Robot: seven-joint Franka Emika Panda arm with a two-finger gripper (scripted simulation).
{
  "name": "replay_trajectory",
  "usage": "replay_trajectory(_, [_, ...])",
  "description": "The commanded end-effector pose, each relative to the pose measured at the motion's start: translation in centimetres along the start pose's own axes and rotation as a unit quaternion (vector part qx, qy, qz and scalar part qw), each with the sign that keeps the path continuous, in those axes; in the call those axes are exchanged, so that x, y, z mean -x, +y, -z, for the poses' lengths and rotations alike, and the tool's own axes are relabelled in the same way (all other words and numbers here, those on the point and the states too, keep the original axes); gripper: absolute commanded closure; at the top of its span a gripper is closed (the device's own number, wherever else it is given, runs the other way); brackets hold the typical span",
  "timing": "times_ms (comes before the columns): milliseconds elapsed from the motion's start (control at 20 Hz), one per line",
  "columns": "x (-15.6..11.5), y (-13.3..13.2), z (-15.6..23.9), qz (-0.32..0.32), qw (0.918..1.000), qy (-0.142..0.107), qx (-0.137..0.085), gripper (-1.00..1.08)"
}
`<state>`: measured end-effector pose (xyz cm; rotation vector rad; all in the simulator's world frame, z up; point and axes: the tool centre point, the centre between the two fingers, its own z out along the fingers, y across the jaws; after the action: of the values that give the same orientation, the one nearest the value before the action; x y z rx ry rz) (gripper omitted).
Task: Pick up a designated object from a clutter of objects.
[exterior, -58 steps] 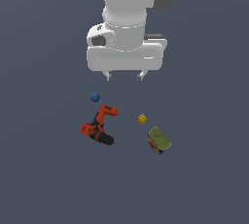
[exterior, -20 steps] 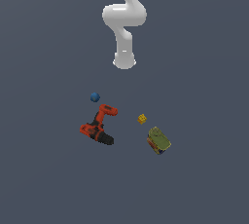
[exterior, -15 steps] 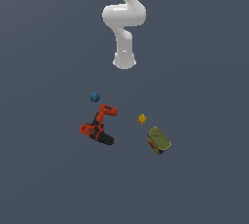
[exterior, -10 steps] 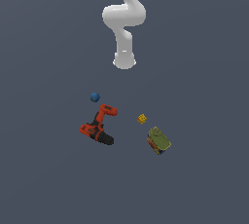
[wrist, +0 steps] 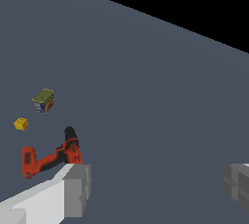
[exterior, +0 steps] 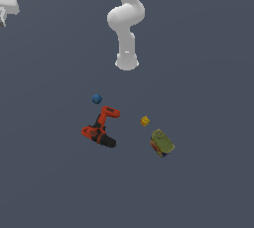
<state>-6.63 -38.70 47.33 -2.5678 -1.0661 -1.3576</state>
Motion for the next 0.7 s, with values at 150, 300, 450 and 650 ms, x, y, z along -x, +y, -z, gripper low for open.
replay_trajectory(150, [6.3,-0.4,-7.2,0.019,0.9986,0.025,-0.044,-1.00])
replay_trajectory(300, [9.3,-1.6,-12.0,0.030,0.9962,0.037,-0.072,-1.00])
replay_trajectory(450, [12.1,-3.5,-17.1,0.043,0.9924,0.050,-0.104,-1.00])
replay_trajectory(650, [15.3,-7.1,-24.0,0.061,0.9851,0.065,-0.147,-1.00])
